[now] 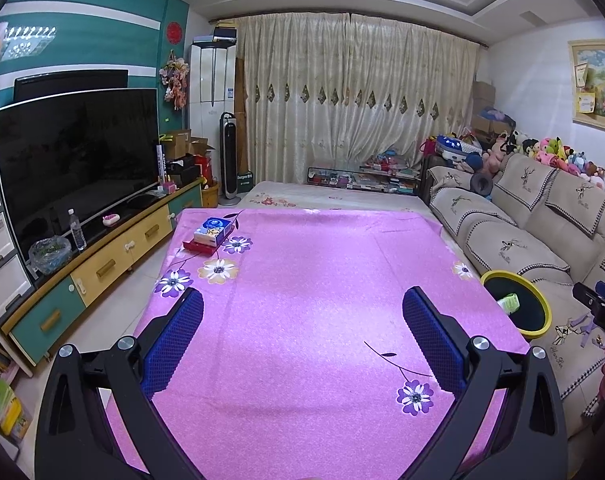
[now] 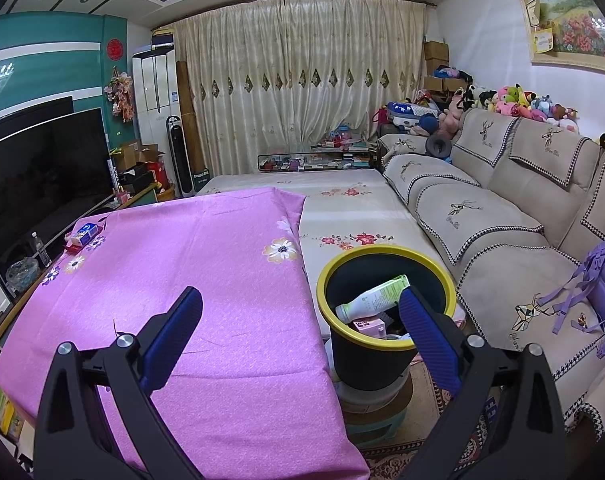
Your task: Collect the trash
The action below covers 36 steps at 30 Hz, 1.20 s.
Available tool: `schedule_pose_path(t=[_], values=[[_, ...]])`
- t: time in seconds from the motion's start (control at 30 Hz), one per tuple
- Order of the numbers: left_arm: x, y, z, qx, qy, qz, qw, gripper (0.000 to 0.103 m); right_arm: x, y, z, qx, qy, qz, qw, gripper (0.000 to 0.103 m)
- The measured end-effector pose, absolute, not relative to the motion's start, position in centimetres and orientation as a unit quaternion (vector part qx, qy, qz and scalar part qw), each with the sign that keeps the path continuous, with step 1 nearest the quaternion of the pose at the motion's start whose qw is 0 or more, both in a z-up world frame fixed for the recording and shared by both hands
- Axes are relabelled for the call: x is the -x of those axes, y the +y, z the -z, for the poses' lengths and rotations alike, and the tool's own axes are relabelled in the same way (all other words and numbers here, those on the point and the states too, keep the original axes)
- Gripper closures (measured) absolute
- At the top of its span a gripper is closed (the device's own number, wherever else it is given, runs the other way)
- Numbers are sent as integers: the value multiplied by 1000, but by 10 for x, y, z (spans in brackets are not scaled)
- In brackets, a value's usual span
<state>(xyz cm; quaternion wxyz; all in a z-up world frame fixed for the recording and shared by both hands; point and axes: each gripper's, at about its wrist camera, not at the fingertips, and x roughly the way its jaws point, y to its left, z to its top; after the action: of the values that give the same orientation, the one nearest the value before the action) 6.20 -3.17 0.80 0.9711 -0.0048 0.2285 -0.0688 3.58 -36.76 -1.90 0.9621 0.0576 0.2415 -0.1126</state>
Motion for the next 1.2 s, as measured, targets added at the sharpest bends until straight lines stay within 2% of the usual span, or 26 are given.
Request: schedule_pose_path(t=[1.2], values=[[-65,-31,-7,9,229,72,971,5,-38,-358,25,-60,246,108,961,9]])
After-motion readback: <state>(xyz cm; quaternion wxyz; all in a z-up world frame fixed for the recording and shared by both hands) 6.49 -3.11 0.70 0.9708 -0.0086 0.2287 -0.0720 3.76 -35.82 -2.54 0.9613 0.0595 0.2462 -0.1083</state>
